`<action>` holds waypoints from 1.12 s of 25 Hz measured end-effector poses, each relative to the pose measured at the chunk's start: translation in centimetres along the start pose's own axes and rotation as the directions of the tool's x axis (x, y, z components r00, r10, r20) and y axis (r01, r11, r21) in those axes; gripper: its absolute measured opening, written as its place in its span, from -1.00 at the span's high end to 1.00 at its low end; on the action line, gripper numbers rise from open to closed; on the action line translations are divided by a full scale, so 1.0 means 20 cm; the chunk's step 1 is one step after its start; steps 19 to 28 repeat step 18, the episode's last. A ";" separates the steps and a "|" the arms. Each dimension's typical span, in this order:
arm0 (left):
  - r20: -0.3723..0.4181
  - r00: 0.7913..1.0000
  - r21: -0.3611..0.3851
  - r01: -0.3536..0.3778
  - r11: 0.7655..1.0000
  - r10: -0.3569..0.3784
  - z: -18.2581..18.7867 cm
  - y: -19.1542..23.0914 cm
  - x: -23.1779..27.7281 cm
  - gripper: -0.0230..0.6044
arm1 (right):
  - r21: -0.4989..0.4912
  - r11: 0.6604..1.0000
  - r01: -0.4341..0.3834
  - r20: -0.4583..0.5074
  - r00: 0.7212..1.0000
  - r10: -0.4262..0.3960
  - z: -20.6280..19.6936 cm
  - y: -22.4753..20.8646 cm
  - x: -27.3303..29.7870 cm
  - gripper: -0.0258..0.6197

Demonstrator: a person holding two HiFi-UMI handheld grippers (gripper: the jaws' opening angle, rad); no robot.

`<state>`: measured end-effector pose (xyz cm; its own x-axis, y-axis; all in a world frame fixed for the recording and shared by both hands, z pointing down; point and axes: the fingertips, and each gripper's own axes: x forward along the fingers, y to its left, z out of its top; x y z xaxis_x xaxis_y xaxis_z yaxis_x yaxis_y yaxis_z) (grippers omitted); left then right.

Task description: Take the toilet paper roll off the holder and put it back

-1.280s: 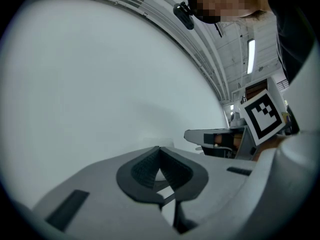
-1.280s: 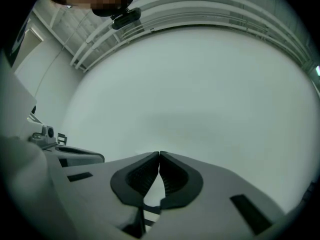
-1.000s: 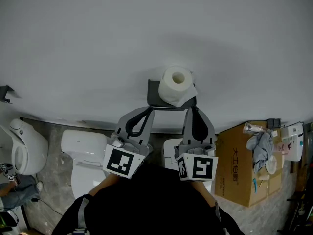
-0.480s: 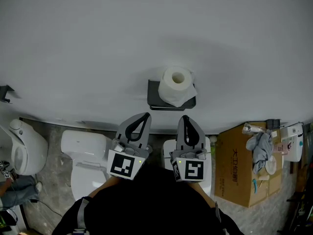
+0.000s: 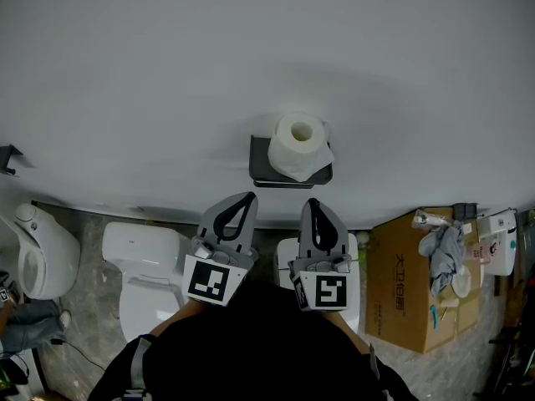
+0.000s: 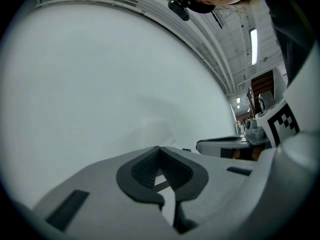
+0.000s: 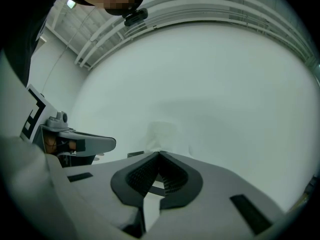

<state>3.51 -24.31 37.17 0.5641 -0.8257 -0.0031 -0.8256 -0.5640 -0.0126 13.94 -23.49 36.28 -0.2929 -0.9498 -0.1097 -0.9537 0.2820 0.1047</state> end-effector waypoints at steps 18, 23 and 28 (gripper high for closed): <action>0.003 1.000 -0.005 0.012 1.000 -0.012 0.00 -0.02 0.03 0.91 | -0.005 1.000 0.000 -0.004 1.000 0.000 0.01 -0.03 0.00 0.85; 0.003 1.000 -0.005 0.012 1.000 -0.012 0.00 -0.02 0.03 0.91 | -0.005 1.000 0.000 -0.004 1.000 0.000 0.01 -0.03 0.00 0.85; 0.003 1.000 -0.005 0.012 1.000 -0.012 0.00 -0.02 0.03 0.91 | -0.005 1.000 0.000 -0.004 1.000 0.000 0.01 -0.03 0.00 0.85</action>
